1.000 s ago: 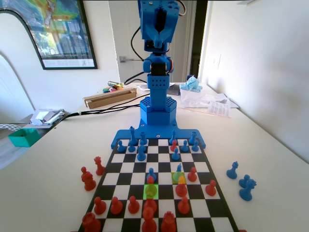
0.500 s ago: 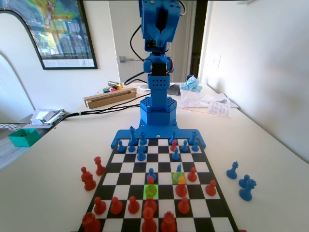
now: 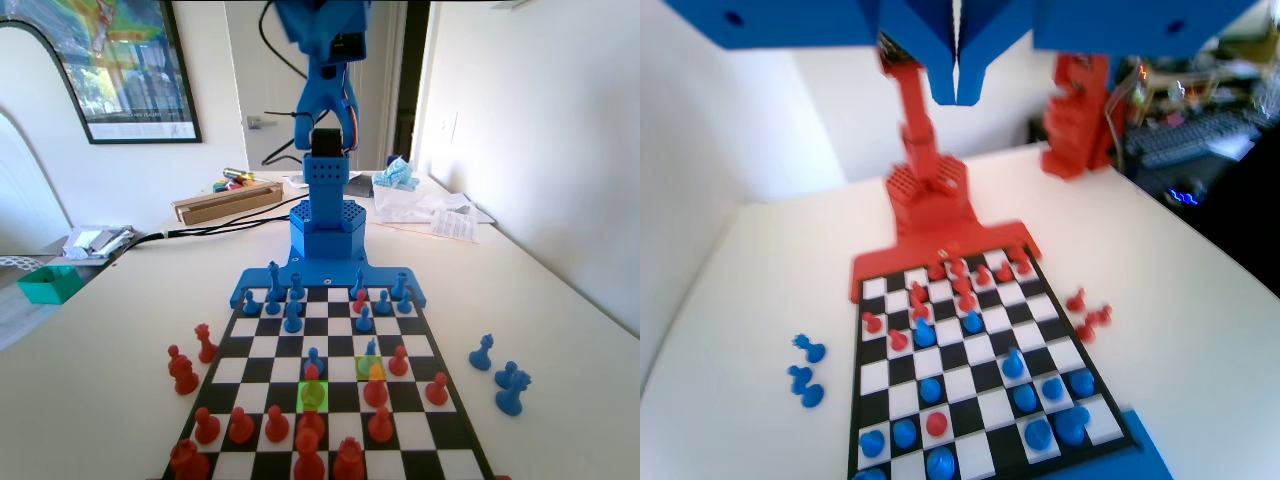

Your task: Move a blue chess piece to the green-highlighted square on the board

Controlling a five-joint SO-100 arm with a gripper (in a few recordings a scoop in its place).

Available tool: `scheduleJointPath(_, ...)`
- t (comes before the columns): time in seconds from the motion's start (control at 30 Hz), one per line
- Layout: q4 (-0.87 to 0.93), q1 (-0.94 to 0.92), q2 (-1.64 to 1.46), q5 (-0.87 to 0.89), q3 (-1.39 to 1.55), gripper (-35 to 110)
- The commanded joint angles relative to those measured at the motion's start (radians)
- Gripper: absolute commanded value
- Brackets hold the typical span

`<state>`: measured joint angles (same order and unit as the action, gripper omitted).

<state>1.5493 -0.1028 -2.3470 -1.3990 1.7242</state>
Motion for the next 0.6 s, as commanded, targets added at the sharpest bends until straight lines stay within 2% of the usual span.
scheduleJointPath(0.0, -0.032, -0.061, 0.141, 0.009, -0.074, 6)
scheduleJointPath(0.57, -0.267, -0.06, 0.607, -0.034, -0.1, 10)
